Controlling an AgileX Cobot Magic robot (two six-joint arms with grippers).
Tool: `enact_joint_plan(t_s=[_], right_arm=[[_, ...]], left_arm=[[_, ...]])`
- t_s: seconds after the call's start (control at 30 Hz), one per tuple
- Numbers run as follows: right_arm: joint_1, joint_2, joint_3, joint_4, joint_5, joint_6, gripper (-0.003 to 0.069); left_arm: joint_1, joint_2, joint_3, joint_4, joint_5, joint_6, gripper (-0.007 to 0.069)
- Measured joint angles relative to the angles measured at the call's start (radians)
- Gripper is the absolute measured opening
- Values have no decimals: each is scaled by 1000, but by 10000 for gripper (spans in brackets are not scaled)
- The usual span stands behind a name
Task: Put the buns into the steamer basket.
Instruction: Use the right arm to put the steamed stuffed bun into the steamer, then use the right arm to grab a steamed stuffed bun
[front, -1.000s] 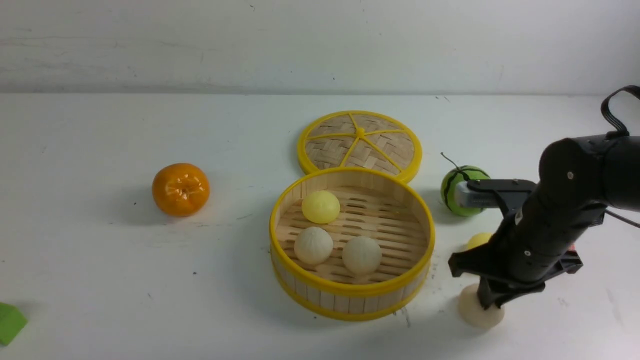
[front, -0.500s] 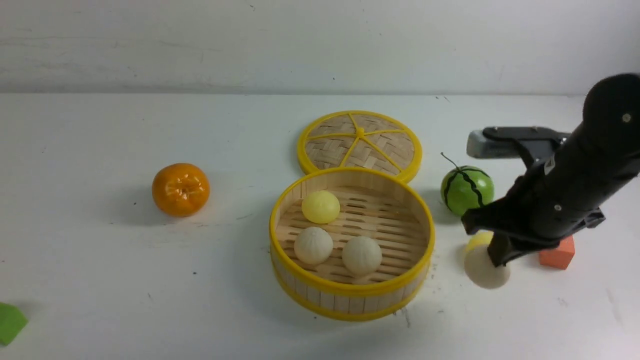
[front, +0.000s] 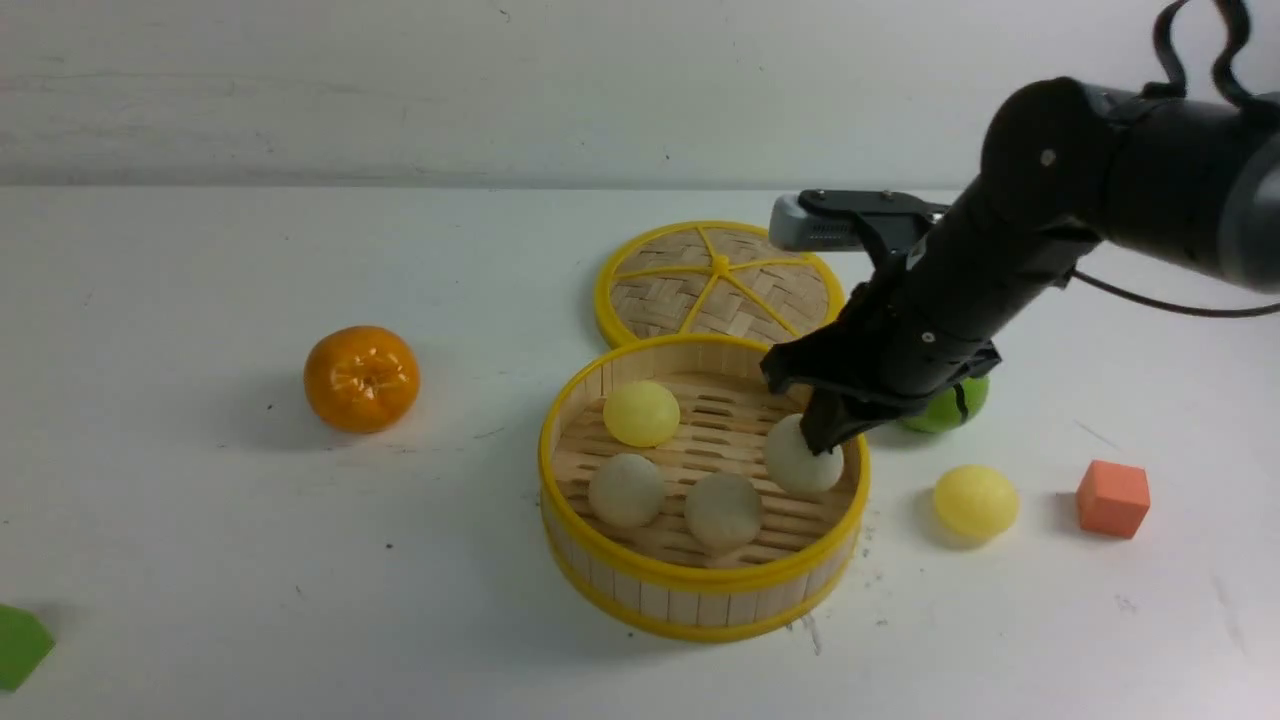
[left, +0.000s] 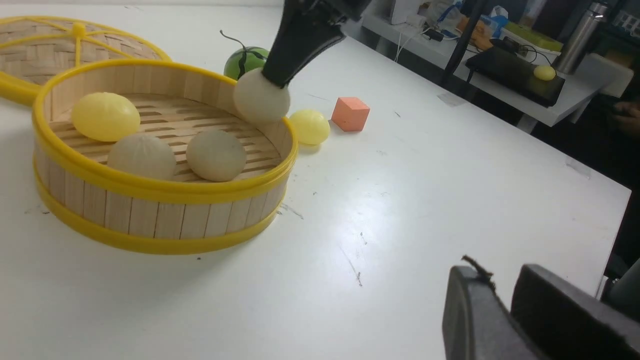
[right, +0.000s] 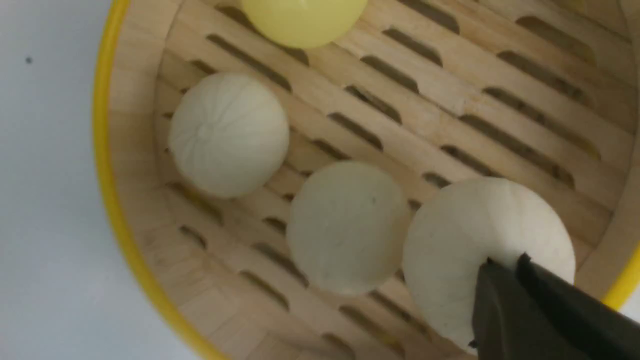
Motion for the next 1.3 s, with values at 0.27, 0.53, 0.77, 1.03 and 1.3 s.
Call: enact_joint_plan(t_s=[0.27,0.53,0.77,1.03,1.3], right_arm=[[0,99,-34,-31,-90,0,37],[0,80,-47,-43,-38,1,337],[-6,-80,-34,-259,138,110,447],[-126,-23,76,-342,113,256,317],[-200,43,77,-217,0,195,268]], left_arm=[[0,0,0,0,0,0,127],[0,0,0,0,0,-1,128],[0,0,0,0,0,-1,134],[0,0,0,0,0,-1,139],[0,0,0,0,0,-1,143]])
